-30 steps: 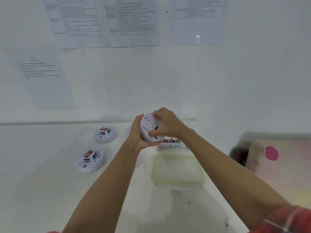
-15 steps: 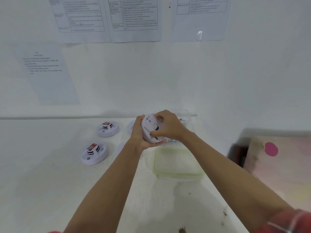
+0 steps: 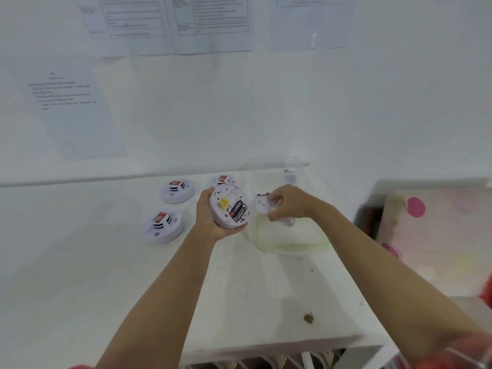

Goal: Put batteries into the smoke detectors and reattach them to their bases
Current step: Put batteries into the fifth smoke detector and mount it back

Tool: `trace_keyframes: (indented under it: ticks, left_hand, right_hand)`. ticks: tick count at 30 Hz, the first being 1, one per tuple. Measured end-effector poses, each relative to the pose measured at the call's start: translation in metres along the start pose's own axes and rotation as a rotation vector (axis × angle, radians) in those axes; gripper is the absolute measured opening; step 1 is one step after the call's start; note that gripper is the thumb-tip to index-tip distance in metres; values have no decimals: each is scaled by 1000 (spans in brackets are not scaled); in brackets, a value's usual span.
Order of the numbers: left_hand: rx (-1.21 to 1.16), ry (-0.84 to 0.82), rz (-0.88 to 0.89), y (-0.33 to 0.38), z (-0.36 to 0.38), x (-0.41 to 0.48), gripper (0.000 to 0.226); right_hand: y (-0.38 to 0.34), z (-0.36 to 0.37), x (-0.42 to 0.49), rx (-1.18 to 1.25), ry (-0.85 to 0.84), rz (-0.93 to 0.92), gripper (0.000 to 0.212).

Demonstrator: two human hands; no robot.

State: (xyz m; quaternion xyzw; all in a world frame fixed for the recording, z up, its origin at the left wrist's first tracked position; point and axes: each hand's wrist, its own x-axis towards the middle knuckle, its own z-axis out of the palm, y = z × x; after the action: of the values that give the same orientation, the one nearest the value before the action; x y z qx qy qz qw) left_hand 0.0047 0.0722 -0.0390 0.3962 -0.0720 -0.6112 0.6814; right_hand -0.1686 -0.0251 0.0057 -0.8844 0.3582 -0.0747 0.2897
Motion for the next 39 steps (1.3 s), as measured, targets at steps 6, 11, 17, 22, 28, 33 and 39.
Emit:
trace_keyframes:
  ticks: [6, 11, 17, 22, 28, 33, 39]
  left_hand:
    - [-29, -12, 22, -2, -3, -1, 47]
    - [-46, -69, 47, 1, 4, -1, 42]
    - [-102, -139, 99, 9, 36, 17, 46]
    - [-115, -173, 112, 18, 70, 52, 48]
    - [-74, -149, 156, 19, 104, 98, 49]
    - [-57, -78, 178, 14, 115, 124, 47]
    - [-42, -14, 185, 13, 115, 142, 43]
  right_hand:
    - [6, 25, -6, -241, -102, 138, 35]
    - [8, 26, -2, -185, -83, 142, 52]
    - [-25, -2, 23, 170, 295, -47, 32]
    - [-23, -13, 50, 182, 286, -123, 28]
    - [14, -37, 85, 290, 339, -118, 45]
    - [40, -48, 109, 428, 296, -97, 47]
    - [47, -52, 125, 505, 197, -151, 12]
